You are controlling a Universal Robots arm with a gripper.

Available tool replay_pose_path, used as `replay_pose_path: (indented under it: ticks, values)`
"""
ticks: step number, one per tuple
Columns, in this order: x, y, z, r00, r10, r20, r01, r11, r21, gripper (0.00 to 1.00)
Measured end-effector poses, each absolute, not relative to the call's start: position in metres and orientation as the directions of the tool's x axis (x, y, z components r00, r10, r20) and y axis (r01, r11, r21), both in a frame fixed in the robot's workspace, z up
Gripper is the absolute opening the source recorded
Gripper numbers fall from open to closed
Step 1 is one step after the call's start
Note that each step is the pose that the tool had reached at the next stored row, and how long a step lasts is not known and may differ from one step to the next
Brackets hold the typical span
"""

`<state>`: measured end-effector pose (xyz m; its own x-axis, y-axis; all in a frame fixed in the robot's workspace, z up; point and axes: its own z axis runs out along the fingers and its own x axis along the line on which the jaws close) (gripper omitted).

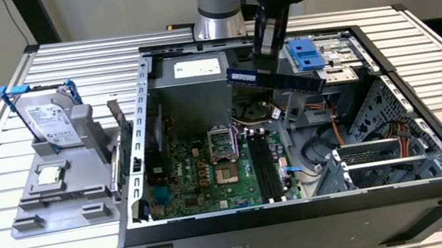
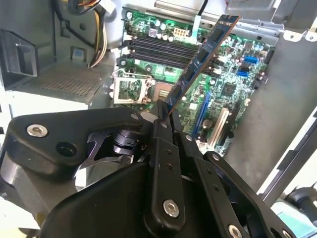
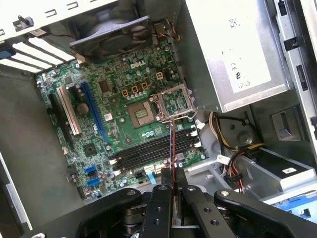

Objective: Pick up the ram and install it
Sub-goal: 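Insert the ram into the slot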

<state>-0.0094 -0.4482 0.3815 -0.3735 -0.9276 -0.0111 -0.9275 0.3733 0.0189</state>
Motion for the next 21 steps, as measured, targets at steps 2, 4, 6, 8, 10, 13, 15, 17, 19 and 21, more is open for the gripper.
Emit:
replay_pose_path:
  ticks: [2, 4, 6, 8, 10, 13, 15, 17, 19, 21]
  values:
    - [-0.0094, -0.4482, 0.3815, -0.392, -0.920, -0.011, -0.920, 0.392, 0.019, 0.00]
    - [-0.0094, -0.4482, 0.3814, -0.410, -0.912, -0.011, -0.912, 0.410, 0.019, 0.00]
    - [-0.0094, -0.4482, 0.3814, -0.434, -0.901, -0.011, -0.901, 0.433, 0.019, 0.00]
    - [-0.0094, -0.4482, 0.3813, -0.463, -0.886, -0.011, -0.886, 0.462, 0.019, 0.00]
    - [-0.0094, -0.4482, 0.3812, -0.492, -0.870, -0.011, -0.870, 0.492, 0.019, 0.00]
    - [-0.0094, -0.4482, 0.3812, -0.533, -0.846, -0.011, -0.846, 0.532, 0.019, 0.00]
    - [-0.0094, -0.4482, 0.3811, -0.560, -0.828, -0.011, -0.828, 0.560, 0.019, 0.00]
    - [-0.0094, -0.4482, 0.3810, -0.588, -0.809, -0.011, -0.809, 0.587, 0.019, 0.00]
    - [-0.0095, -0.4482, 0.3810, -0.599, -0.801, -0.011, -0.801, 0.599, 0.019, 0.00]
    - [-0.0094, -0.4482, 0.3809, -0.623, -0.782, -0.011, -0.782, 0.622, 0.019, 0.00]
